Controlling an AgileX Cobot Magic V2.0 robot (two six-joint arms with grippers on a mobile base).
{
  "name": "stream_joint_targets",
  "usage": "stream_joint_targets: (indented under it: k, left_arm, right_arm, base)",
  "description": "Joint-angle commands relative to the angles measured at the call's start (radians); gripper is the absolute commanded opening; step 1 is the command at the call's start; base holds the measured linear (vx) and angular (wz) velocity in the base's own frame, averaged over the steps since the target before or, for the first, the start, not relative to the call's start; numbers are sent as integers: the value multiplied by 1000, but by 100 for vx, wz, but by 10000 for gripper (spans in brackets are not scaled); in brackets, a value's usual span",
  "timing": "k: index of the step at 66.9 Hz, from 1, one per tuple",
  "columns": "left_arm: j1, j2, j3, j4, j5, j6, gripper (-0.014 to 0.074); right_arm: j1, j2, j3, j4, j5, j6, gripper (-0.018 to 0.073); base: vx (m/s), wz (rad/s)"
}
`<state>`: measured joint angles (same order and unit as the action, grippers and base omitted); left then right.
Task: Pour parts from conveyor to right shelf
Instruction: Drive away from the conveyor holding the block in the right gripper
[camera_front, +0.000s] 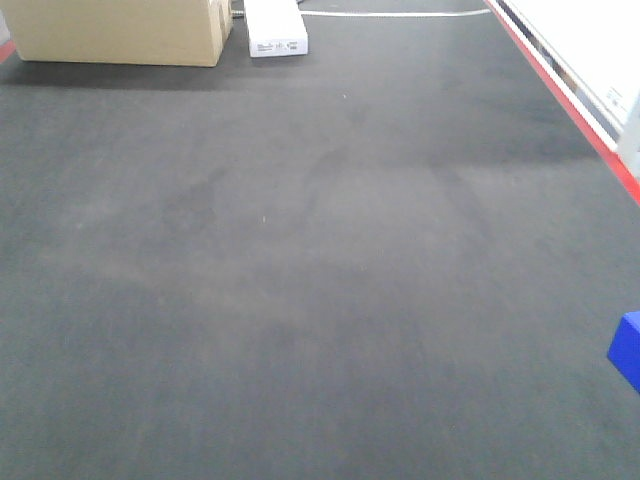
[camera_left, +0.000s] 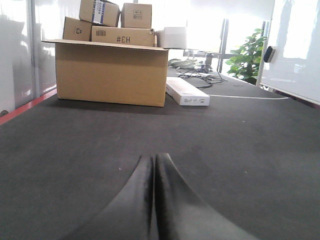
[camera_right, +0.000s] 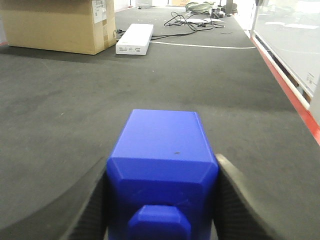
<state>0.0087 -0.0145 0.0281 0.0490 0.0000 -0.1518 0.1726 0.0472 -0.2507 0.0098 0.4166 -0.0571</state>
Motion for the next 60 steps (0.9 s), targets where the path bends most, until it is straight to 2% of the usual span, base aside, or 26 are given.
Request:
stream_joint_targets:
  k: [1,60]
  left_arm:
    - [-3,-11,27,-9,-79,-7,-6]
    - [-3,-11,27,-9,-79,-7,-6]
  right_arm:
    - [1,13,-28,-3,-85,-8,-1]
    - [1,13,-28,-3,-85,-8,-1]
  base:
    - [-24,-6]
    - [-42,7]
